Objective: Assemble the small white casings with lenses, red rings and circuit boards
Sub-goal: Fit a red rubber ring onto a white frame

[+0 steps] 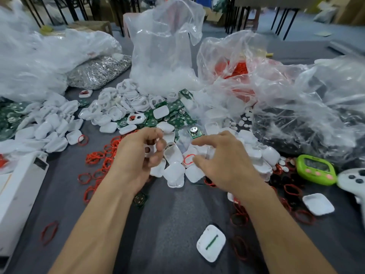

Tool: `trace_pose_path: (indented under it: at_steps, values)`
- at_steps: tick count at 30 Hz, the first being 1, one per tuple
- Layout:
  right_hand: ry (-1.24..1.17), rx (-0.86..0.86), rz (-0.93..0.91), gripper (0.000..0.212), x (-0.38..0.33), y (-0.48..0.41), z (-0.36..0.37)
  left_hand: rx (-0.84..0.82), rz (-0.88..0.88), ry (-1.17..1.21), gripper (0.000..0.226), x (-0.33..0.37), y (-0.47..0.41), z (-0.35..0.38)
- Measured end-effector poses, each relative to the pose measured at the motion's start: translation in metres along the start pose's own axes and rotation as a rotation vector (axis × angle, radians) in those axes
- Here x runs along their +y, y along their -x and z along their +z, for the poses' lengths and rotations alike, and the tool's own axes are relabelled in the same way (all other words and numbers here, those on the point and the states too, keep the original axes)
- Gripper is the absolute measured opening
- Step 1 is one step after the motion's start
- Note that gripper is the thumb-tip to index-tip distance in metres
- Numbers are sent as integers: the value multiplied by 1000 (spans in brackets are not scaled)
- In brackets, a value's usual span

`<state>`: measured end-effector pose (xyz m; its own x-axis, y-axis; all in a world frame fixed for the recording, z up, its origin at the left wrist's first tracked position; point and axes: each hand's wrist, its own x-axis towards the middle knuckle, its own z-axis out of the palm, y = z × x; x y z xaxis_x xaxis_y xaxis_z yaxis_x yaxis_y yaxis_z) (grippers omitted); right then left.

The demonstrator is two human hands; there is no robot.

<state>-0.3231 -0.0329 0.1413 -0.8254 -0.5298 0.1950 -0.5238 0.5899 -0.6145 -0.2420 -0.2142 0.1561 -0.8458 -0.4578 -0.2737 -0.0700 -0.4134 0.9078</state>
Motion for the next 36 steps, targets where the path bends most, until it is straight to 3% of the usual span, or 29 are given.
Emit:
trace_pose_path:
  at_steps: [4, 9, 14, 18, 20, 24, 27, 31, 34, 36]
  values:
    - [164, -114, -107, 26, -13, 4, 16, 3, 19, -11, 20, -17, 9, -4]
    - [-87, 29, 67, 7, -4, -3, 3, 12, 77, 11, 23, -26, 10, 4]
    - [61, -5, 75, 14, -5, -3, 6, -47, 110, 36, 26, -25, 8, 6]
    - [-7, 147, 79, 23, -4, -2, 9, -54, 90, 102, 25, -23, 3, 2]
    - [50, 79, 17, 29, -8, -1, 15, -48, 84, 88, 28, -22, 1, 3]
    - [127, -4, -108, 13, -13, -1, 23, -110, 64, 157, 35, -22, 0, 6]
    - [73, 86, -118, 9, -11, -1, 23, -195, -15, 272, 41, -21, -2, 5]
    - [143, 191, -112, 27, -11, 2, 21, -272, -96, 394, 38, -17, -5, -1]
    - [194, 62, -133, 15, -20, 6, 22, -305, -134, 472, 34, -14, -7, -8]
    - [298, -70, -108, 18, -24, 8, 25, -330, -141, 509, 34, -14, -7, -11]
